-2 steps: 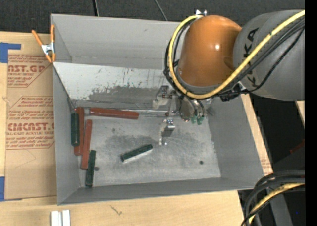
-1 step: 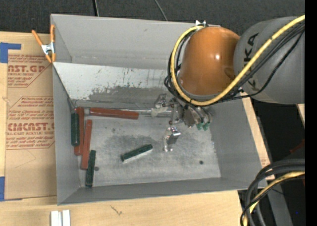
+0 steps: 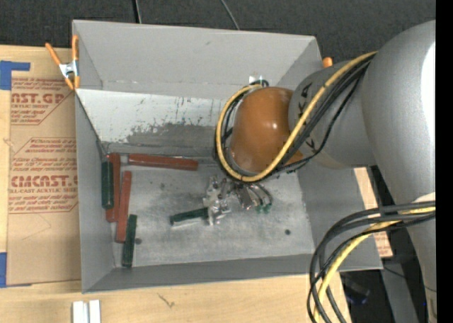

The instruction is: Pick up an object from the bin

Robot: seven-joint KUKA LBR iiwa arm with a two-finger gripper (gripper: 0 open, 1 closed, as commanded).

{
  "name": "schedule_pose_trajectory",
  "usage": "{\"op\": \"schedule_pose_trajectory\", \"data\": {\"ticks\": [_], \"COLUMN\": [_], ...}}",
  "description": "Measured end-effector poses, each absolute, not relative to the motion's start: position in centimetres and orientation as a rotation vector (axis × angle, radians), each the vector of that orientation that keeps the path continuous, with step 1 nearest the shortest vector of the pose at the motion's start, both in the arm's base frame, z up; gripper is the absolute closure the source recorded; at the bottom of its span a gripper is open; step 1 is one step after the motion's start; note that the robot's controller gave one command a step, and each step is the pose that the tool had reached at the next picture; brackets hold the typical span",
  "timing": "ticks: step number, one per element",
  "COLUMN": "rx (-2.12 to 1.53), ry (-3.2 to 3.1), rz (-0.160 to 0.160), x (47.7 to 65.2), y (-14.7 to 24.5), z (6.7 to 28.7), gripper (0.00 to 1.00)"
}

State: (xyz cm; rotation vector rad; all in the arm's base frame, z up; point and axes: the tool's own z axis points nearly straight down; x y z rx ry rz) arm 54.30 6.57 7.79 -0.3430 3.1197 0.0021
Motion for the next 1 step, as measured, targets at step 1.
{"op": "schedule_pose_trajectory", "data": {"ticks": [1], "rx": [-0.343], "ry": [3.12], "rz": [0.002], "x": [54.3], "y": [6.57], "z": [7.79], "gripper": [1.0]}}
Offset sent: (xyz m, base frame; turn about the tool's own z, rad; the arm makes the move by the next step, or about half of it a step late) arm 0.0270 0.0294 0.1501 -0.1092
